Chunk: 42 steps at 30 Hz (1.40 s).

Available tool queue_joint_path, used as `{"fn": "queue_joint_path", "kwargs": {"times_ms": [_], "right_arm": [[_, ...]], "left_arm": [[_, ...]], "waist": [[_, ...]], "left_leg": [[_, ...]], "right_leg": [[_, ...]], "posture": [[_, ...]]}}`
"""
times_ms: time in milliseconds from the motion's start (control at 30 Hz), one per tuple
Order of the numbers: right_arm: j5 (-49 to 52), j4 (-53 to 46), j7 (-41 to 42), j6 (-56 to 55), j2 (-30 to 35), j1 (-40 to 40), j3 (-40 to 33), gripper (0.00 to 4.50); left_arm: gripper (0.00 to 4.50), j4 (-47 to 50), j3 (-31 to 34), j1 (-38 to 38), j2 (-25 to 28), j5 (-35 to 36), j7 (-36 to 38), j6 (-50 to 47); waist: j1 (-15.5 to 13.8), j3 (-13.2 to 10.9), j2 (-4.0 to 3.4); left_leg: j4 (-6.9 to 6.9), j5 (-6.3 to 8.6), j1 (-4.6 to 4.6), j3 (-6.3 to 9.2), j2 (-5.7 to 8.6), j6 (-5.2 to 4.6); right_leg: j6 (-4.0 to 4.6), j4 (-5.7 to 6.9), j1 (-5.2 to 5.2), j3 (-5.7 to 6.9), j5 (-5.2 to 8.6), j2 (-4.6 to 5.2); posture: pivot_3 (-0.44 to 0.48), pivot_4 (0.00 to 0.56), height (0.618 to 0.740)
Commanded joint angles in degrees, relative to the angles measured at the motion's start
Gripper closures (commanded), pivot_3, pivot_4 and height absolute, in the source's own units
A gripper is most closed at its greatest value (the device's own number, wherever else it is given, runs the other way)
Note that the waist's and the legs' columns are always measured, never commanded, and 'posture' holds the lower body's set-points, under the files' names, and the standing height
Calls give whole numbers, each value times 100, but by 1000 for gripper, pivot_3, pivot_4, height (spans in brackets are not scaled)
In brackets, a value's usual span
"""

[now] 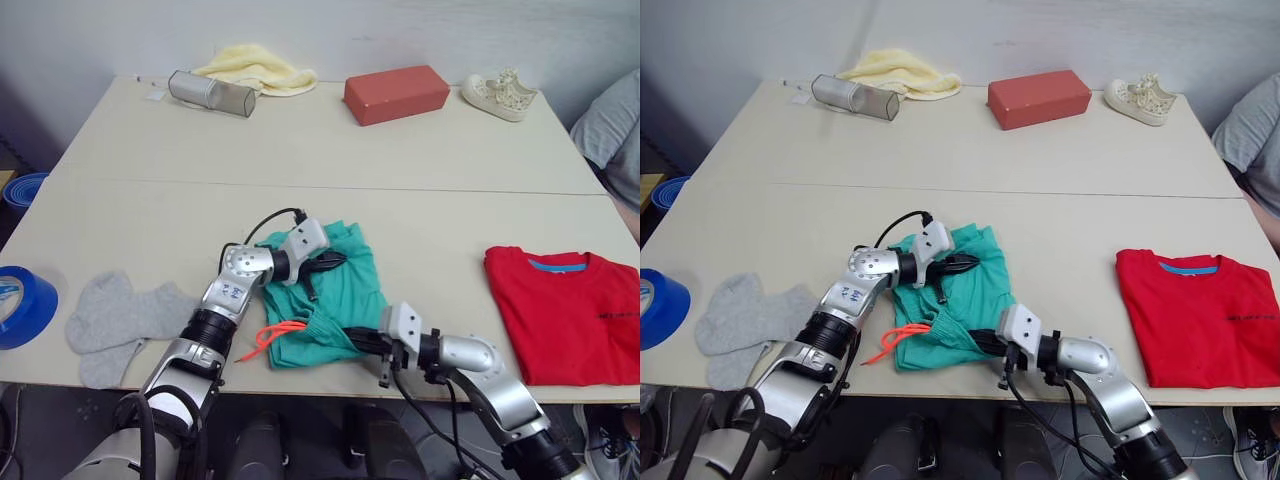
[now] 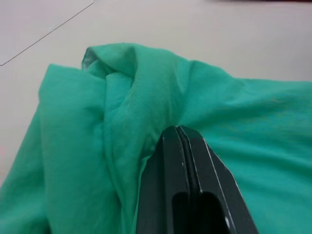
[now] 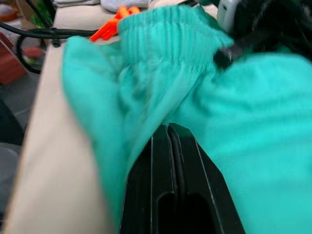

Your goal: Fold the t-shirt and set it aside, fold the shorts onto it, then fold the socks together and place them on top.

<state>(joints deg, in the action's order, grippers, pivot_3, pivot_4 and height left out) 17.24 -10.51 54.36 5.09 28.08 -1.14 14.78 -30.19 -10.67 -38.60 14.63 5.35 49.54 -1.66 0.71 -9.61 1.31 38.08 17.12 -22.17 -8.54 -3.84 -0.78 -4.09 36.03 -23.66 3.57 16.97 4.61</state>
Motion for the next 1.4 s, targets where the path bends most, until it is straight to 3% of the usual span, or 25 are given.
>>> {"fn": "queue_joint_path", "kwargs": {"times_ms": [33, 133, 200, 500, 667, 800, 833, 900, 1067, 1267, 1400], "right_arm": [[720, -497, 102, 214, -22, -76, -451, 4459], [1254, -518, -251, 669, -267, -525, -853, 4459], [1234, -395, -357, 782, -366, -779, -901, 4459], [-107, 1013, -1098, 332, -823, -1343, -527, 4459], [-247, 1378, -1539, 505, -885, -1325, -886, 4459], [1290, 706, -1330, 1643, -805, -1127, -1831, 4459], [2106, 355, -1100, 2473, -646, -1065, -1975, 4300], [2704, -29, -925, 3464, -233, -1112, -2077, 3880], [3122, 530, -1047, 5563, 704, -1919, -1988, 2145], [2849, 1584, -916, 6742, 811, -2932, -1377, 70], [2691, 2022, -606, 6933, 647, -3261, -951, 26]], "left_arm": [[4500, 632, 545, 84, 92, 882, 710, 265], [4500, 1168, 505, 256, 356, 1267, 1540, 152], [4500, 1342, 419, 344, 471, 1278, 1712, 28], [4500, 1753, 150, 873, 817, 393, 768, -488], [4500, 2109, 118, 1350, 1048, 231, 587, -691], [4500, 2533, 558, 1595, 1142, 1017, 1021, -551], [4500, 2653, 640, 1624, 1189, 1173, 1141, -533], [4500, 2825, 736, 1682, 1401, 1287, 1350, -517], [4500, 2872, 823, 1813, 1831, 1266, 1530, -520], [4500, 2648, 816, 1960, 1751, 1154, 1377, -297], [4500, 2483, 727, 2041, 1651, 1052, 1338, -83]], "waist": [[26, -1, 0], [86, -1, 0], [81, 0, -3], [79, -1, -5], [91, -1, -6], [90, -3, -10], [89, -4, -11], [89, -12, -23], [118, -17, -34], [101, -23, -45], [115, -20, -40]], "left_leg": [[-1, -1, -1, 1, -1, 2], [0, -5, -5, 6, -2, 10], [-1, -7, -3, 6, 0, 13], [-2, -6, -15, 4, 9, 11], [-3, -6, -13, 4, 6, 12], [-6, -5, -10, 7, -1, 16], [-8, -5, -13, 8, -2, 16], [-9, -4, -13, 10, -3, 14], [-15, -3, -2, 10, -1, 10], [-20, -4, -20, 9, 0, 12], [-19, -3, -19, 4, 0, 10]], "right_leg": [[1, 0, -1, 0, 0, 0], [2, 2, -3, -1, 0, 0], [3, 3, -2, -2, -1, 2], [6, -5, -6, -8, 2, 6], [5, -3, -6, -9, 1, 5], [6, -2, -5, -47, 2, 5], [6, -2, -7, -49, 2, 7], [7, -2, -6, -51, 2, 12], [18, -2, -4, -51, 5, 19], [25, -3, -26, -47, 9, 20], [23, -3, -24, -47, 8, 17]], "posture": [[0, 150, 740], [0, 150, 740], [0, 150, 740], [0, 150, 740], [0, 150, 740], [0, 150, 740], [0, 150, 740], [0, 150, 740], [0, 150, 740], [0, 150, 740], [0, 150, 740]]}}
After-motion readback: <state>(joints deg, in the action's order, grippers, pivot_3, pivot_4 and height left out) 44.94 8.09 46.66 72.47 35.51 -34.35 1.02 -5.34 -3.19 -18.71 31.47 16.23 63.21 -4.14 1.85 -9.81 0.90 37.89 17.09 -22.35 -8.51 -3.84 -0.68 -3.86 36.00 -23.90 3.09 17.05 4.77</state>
